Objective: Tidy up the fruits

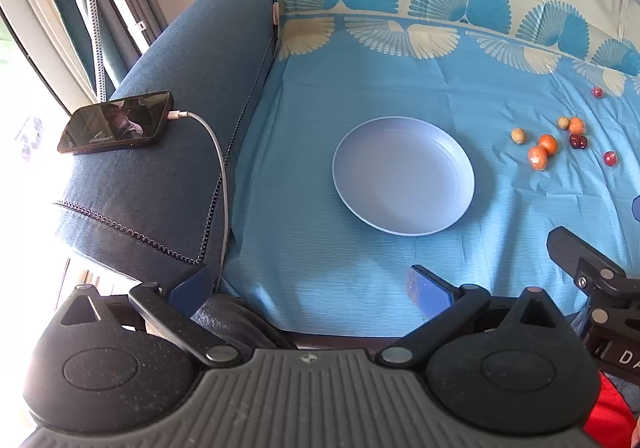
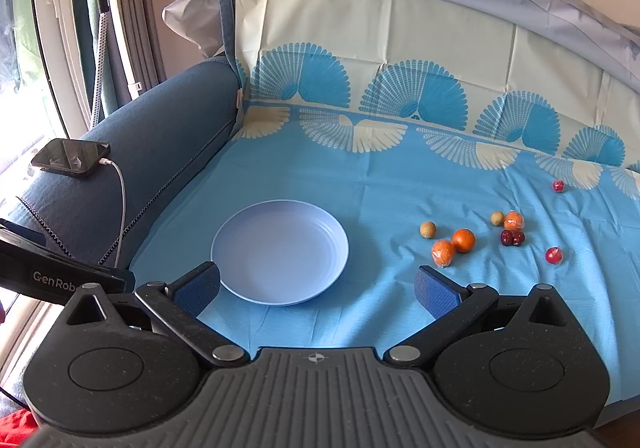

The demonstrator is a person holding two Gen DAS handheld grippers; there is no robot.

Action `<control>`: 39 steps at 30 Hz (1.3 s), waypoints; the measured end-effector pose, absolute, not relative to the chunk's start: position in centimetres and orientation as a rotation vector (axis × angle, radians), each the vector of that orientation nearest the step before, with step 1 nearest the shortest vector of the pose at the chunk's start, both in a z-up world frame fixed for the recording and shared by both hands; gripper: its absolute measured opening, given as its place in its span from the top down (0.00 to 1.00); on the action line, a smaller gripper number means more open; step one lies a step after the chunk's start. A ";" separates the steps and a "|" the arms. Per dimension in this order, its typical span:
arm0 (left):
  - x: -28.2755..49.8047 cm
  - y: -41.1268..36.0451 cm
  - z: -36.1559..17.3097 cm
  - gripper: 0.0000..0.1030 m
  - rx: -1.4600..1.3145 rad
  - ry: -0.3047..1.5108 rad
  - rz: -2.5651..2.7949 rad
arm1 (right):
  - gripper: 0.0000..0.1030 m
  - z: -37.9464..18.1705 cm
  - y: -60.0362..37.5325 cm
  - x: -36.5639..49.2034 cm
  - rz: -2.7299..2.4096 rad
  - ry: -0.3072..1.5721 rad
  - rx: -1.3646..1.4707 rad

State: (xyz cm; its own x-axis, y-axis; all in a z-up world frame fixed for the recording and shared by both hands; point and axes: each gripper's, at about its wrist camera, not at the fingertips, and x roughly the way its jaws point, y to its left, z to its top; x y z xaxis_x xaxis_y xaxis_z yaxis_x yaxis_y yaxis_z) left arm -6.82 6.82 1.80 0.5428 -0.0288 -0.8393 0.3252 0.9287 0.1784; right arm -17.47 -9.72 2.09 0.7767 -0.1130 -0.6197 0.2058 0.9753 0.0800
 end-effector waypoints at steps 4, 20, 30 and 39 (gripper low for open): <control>-6.9 6.7 1.7 0.00 0.337 0.980 -0.216 | 0.00 1.9 -9.7 -17.6 -0.164 0.625 0.146; -7.0 6.3 1.7 0.00 0.344 0.984 -0.224 | 0.00 1.8 -9.9 -17.8 -0.190 0.642 0.112; -7.9 2.8 1.8 0.00 0.395 0.971 -0.275 | 0.00 2.1 -14.6 -19.2 -0.311 0.613 0.169; -8.6 -2.6 1.0 0.00 0.454 0.985 -0.358 | 0.00 1.3 -20.9 -21.6 -0.454 0.592 0.292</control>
